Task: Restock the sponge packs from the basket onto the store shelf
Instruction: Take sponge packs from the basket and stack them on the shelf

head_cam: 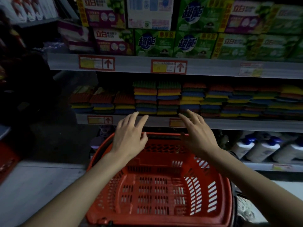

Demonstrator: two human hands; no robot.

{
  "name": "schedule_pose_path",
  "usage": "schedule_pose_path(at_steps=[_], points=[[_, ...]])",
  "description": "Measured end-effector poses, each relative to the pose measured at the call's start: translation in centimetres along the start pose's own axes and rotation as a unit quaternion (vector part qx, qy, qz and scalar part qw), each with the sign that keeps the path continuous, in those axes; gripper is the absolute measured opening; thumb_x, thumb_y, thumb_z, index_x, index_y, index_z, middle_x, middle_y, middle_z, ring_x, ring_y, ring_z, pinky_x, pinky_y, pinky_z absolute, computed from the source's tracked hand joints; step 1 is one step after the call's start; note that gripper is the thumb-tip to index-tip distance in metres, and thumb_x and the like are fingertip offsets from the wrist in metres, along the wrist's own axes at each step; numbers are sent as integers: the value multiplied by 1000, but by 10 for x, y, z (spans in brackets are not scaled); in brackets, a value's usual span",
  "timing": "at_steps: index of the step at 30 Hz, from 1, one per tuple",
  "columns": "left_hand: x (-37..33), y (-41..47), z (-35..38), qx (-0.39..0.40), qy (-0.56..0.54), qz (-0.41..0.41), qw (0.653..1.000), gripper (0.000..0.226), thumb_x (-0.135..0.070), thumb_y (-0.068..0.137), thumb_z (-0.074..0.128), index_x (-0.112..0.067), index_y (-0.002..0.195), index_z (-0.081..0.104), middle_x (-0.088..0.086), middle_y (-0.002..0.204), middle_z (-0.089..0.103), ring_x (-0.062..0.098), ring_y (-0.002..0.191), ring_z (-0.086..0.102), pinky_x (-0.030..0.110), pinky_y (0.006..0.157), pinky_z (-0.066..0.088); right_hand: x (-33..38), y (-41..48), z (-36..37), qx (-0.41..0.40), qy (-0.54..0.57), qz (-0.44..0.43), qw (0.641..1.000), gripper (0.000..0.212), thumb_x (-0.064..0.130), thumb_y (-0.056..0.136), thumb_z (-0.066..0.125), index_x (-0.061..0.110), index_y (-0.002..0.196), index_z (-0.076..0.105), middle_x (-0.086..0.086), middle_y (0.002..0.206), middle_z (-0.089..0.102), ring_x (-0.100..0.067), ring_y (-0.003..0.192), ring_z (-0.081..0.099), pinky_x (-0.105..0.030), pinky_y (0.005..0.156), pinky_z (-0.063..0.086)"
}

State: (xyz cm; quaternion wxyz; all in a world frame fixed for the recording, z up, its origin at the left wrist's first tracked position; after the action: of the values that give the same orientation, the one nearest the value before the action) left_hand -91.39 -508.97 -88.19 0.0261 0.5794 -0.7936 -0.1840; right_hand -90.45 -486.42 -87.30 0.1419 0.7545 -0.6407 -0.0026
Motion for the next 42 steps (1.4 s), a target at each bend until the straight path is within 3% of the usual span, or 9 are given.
schedule_pose_path(at_steps=[4,8,15,19,24,29,36,39,42], points=[[15,-1,6,29,-177,-88,980,61,-36,100,60,-30,156,36,-6,155,41,18,141,42,32,106,42,-24,-5,-3,-23,161,93,982,72,24,92,70,19,156,39,-7,157,44,-28,143,41,-42,111,42],[21,11,17,29,-383,-203,901,61,-27,99,65,-31,153,38,-5,147,49,17,135,47,29,91,44,-32,-1,-7,-39,257,139,955,68,16,94,69,15,155,40,-9,152,50,-29,137,49,-39,107,44],[18,30,29,2,-484,-298,823,54,-21,100,63,-22,150,44,-6,133,55,16,114,57,31,86,46,-36,22,11,-15,396,206,895,61,13,96,70,15,152,44,-8,143,56,-25,125,58,-40,102,53],[18,34,34,-21,-545,-340,766,27,-19,101,63,-21,127,60,-6,106,67,17,105,66,40,97,55,-50,32,15,-48,480,274,832,46,6,97,66,8,141,54,-12,127,67,-27,112,67,-35,88,58],[5,39,46,-17,-620,-383,685,14,-20,100,65,-18,115,67,-2,104,73,12,97,72,42,94,59,-54,39,19,-49,642,332,689,58,0,101,57,2,155,34,-15,129,67,-23,104,71,-26,73,61],[-18,46,57,-11,-680,-406,611,24,-16,99,66,-11,123,65,6,108,75,16,97,74,41,94,59,-58,46,27,-66,699,359,615,61,3,101,58,2,155,31,-20,129,65,-29,106,72,-31,75,61],[-40,56,66,1,-716,-430,550,26,-13,98,66,-9,124,63,5,109,73,18,92,76,37,86,60,-59,50,38,-72,726,377,570,39,11,103,59,-5,138,53,-16,113,72,-21,82,72,-47,109,49],[-43,58,66,-9,-720,-433,543,25,-12,99,65,-9,123,61,8,116,70,19,93,75,35,81,61,-62,51,38,-93,709,392,579,44,13,101,64,-1,141,53,-8,96,75,-17,79,73,-35,83,63],[-45,60,64,-15,-723,-432,539,33,-12,98,66,-7,130,59,10,123,68,18,91,76,32,75,61,-63,52,34,-101,698,398,587,45,15,98,68,1,140,56,-6,91,75,-15,79,73,-23,57,57]])
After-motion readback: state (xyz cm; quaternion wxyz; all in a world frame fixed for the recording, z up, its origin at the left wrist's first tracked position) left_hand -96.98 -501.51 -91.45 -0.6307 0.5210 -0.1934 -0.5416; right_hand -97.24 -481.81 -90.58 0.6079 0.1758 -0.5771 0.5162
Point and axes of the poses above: each hand's wrist, its own y-axis towards the middle knuckle, its own z-axis out of the palm, x = y × z, the point moved 7 cm from there along y, towards the middle knuckle
